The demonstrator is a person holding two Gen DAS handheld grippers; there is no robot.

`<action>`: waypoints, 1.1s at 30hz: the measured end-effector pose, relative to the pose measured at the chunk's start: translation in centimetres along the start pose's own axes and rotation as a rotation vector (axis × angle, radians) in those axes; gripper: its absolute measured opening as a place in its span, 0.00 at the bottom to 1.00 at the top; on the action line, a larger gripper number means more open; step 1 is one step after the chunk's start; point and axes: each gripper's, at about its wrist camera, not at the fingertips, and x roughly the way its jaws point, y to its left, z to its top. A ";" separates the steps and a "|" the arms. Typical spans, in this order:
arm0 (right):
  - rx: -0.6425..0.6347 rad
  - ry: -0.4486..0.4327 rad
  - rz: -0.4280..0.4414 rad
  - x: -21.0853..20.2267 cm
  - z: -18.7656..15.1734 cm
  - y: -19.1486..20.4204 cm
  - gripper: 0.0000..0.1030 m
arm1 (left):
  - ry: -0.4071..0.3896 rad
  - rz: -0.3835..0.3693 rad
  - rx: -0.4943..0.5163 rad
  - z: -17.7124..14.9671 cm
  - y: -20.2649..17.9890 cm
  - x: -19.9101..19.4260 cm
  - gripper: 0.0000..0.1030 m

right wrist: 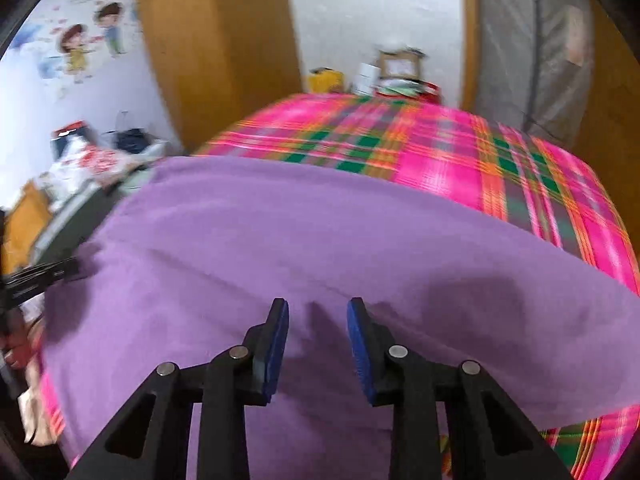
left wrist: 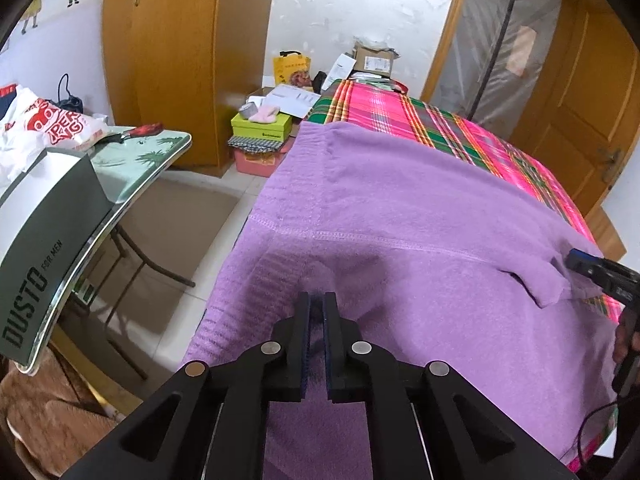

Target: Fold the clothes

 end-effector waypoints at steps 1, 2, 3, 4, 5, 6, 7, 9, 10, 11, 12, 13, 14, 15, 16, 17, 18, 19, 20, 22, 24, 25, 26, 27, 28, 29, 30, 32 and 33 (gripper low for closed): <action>-0.048 0.001 0.025 -0.3 -0.2 0.8 0.33 | 0.001 -0.004 0.000 0.0 0.0 0.0 0.10; -0.098 0.002 0.050 -0.6 -0.4 1.7 0.37 | 0.002 -0.008 -0.001 -0.1 -0.1 0.0 0.12; -0.162 0.015 0.058 -0.4 -0.8 2.9 0.38 | 0.004 -0.012 -0.001 -0.1 -0.1 0.0 0.13; -0.227 0.030 0.066 -0.2 -1.2 4.0 0.38 | 0.006 -0.014 0.000 -0.2 -0.2 0.0 0.13; -0.274 0.042 0.063 0.4 -1.5 5.0 0.38 | 0.009 -0.015 0.002 -0.2 -0.4 0.1 0.13; -0.321 0.054 0.060 1.0 -1.8 6.0 0.38 | 0.011 -0.017 0.004 -0.3 -0.5 0.1 0.13; -0.345 0.064 0.052 1.5 -1.9 6.4 0.38 | 0.011 -0.019 0.006 -0.3 -0.6 0.1 0.13; -0.360 0.082 0.039 2.5 -1.8 6.5 0.24 | 0.011 -0.026 0.010 -0.4 -0.7 -0.1 0.13; -0.343 0.079 0.033 2.8 -1.4 6.3 0.08 | 0.011 -0.026 0.011 -0.5 -0.7 -0.1 0.13; -0.307 0.068 0.026 2.9 -0.8 5.6 0.06 | 0.012 -0.024 0.009 -0.6 -0.6 -0.1 0.13; -0.256 0.053 0.037 2.8 -0.2 4.6 0.06 | 0.014 -0.022 0.005 -0.7 -0.5 -0.1 0.13; -0.203 0.038 0.048 2.7 0.5 3.7 0.06 | 0.017 -0.020 0.000 -0.8 -0.3 0.0 0.13; -0.162 0.029 0.046 2.7 1.1 2.9 0.06 | 0.020 -0.019 -0.006 -0.8 -0.1 0.1 0.13; -0.141 0.040 0.038 3.0 1.5 2.5 0.06 | 0.022 -0.018 -0.011 -0.8 0.0 0.2 0.13; -0.121 0.052 0.030 3.4 1.8 2.0 0.06 | 0.023 -0.020 -0.015 -0.9 0.2 0.3 0.13; -0.105 0.069 0.029 3.9 1.9 1.9 0.06 | 0.022 -0.022 -0.017 -0.9 0.3 0.3 0.13; -0.104 0.075 0.028 4.0 1.8 1.8 0.07 | 0.021 -0.022 -0.020 -0.8 0.4 0.3 0.13; -0.103 0.080 0.027 4.1 1.7 1.8 0.07 | 0.020 -0.021 -0.022 -0.8 0.5 0.2 0.13; -0.103 0.085 0.025 4.2 1.5 1.8 0.09 | 0.018 -0.019 -0.027 -0.8 0.7 0.1 0.13; -0.071 0.086 0.040 3.6 1.3 1.3 0.14 | 0.011 -0.017 -0.042 -0.9 1.4 -0.3 0.13; -0.037 0.055 0.056 2.2 1.0 0.9 0.21 | 0.006 -0.015 -0.058 -1.0 2.2 -0.6 0.13; -0.024 0.036 0.064 1.3 0.7 0.7 0.26 | 0.004 -0.013 -0.063 -1.1 2.5 -0.8 0.13; -0.012 0.018 0.071 0.4 0.4 0.6 0.29 | 0.002 -0.011 -0.067 -1.2 2.8 -1.0 0.13; -0.001 0.001 0.067 -0.4 0.0 0.6 0.29 | 0.000 -0.010 -0.071 -1.2 3.0 -1.2 0.13; 0.009 -0.011 0.064 -1.1 -0.3 0.5 0.29 | -0.007 -0.003 -0.075 -1.3 3.3 -1.5 0.13; 0.021 -0.022 0.064 -1.7 -0.7 0.3 0.29 | -0.015 0.005 -0.080 -1.3 3.6 -1.9 0.13; 0.038 -0.030 0.064 -2.3 -1.3 0.1 0.29 | -0.024 0.013 -0.086 -1.3 3.9 -2.3 0.13; 0.065 -0.042 0.068 -3.5 -2.4 -0.2 0.29 | -0.043 0.031 -0.101 -1.3 4.6 -3.2 0.17; 0.075 -0.045 0.072 -4.1 -3.1 -0.3 0.29 | -0.054 0.042 -0.108 -1.4 5.0 -3.6 0.20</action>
